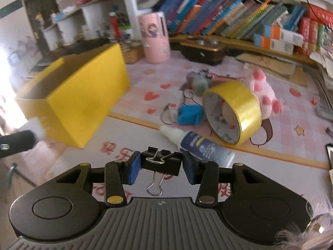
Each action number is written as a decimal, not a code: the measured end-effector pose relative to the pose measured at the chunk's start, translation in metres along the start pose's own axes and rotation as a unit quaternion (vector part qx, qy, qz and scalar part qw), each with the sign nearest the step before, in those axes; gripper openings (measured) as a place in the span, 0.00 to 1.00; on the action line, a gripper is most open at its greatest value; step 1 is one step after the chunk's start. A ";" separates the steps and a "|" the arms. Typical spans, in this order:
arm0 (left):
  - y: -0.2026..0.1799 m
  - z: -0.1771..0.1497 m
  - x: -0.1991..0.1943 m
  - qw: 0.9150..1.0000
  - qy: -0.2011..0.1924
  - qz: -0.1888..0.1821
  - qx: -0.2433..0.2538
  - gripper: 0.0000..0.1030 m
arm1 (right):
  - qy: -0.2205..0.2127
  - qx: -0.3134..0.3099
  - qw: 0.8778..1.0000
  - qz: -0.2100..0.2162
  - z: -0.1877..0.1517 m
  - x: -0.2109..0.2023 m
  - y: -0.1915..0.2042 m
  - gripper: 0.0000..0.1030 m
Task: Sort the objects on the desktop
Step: 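Carry the charger in the left tool while the right tool carries the clip toward the yellow box, then open the left tool to drop the charger into the box while the right tool drops the clip, then withdraw both open tools from the yellow box back over the table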
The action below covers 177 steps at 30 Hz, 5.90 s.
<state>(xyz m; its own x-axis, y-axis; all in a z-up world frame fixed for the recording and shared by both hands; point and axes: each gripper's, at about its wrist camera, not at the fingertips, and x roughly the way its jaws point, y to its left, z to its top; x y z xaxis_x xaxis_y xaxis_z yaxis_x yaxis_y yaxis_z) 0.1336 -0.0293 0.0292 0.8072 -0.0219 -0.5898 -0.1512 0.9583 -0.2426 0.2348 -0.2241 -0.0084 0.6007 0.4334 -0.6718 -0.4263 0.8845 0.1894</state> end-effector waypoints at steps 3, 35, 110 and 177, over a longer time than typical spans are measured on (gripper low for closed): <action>0.008 -0.003 -0.004 1.000 0.010 -0.011 -0.009 0.23 | -0.003 -0.003 1.000 0.007 0.001 -0.020 0.011 0.40; 0.164 -0.043 -0.101 0.996 0.036 -0.085 0.012 0.23 | 0.006 0.026 0.999 -0.033 -0.095 -0.063 0.211 0.40; 0.168 0.124 0.025 0.994 -0.077 -0.031 0.074 0.23 | -0.074 -0.206 0.975 0.033 0.131 0.100 0.213 0.40; 0.158 0.080 -0.020 0.984 -0.144 0.085 0.067 0.87 | -0.183 -0.070 0.978 -0.077 0.091 0.033 0.178 0.74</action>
<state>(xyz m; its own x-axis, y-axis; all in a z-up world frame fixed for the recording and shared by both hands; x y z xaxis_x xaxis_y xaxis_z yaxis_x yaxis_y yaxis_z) 0.1392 0.1455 0.0645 0.9075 0.2052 -0.3666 -0.2370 0.9705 -0.0435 0.2401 -0.0365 0.0685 0.8560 0.3525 -0.3781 -0.3848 0.9229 -0.0108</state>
